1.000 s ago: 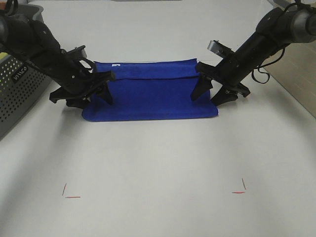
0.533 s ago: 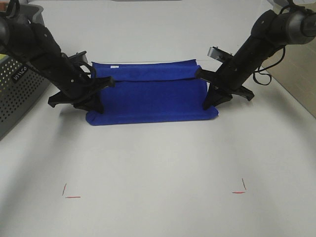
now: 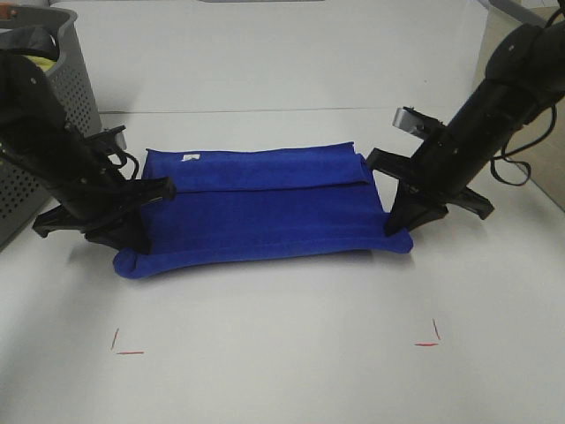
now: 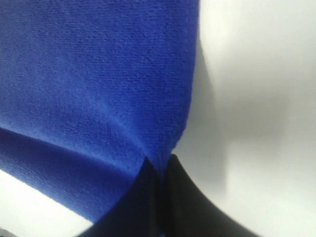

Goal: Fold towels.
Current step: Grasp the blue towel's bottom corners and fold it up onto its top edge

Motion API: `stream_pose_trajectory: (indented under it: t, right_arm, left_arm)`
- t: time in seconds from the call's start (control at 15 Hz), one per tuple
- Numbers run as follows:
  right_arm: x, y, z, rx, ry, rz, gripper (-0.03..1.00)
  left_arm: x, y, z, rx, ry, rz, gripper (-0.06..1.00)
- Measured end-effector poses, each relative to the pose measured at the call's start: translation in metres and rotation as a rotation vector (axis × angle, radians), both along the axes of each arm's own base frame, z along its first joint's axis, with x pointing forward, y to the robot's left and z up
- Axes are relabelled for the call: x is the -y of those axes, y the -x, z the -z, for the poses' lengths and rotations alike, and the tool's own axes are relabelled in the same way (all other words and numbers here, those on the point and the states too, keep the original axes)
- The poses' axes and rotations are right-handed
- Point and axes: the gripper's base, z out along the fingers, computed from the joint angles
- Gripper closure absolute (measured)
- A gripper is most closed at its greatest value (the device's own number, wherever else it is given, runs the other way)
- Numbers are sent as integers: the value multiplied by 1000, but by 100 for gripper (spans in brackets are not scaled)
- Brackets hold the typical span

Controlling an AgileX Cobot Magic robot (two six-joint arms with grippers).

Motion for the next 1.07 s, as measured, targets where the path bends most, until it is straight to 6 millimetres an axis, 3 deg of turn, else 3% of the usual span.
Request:
stream_pose_trajectory:
  t: [0.13, 0.33, 0.6, 0.67, 0.73, 0.8, 1.07]
  right_arm:
    - [2, 20, 4, -26, -4, 2, 97]
    - [1, 20, 0, -8, -10, -12, 97]
    - [-2, -12, -30, 131, -21, -23, 97]
    - [-2, -12, -30, 131, -21, -23, 97]
    - [-4, -25, -38, 174, -27, -26, 97]
    - [-8, -49, -41, 214, -39, -36, 97]
    - [-11, -80, -35, 254, -46, -35, 97]
  left_arm:
    - [-4, 17, -7, 4, -2, -13, 91]
    - [-4, 18, -26, 68, 14, -30, 91]
    - [-2, -10, -49, 157, 46, -68, 91]
    - [-2, -10, -49, 157, 46, -68, 91]
    - [-6, -19, -51, 165, 52, -92, 91]
    - [-13, -39, -48, 181, 55, -123, 91]
    - [-12, -71, -45, 230, 64, -130, 91]
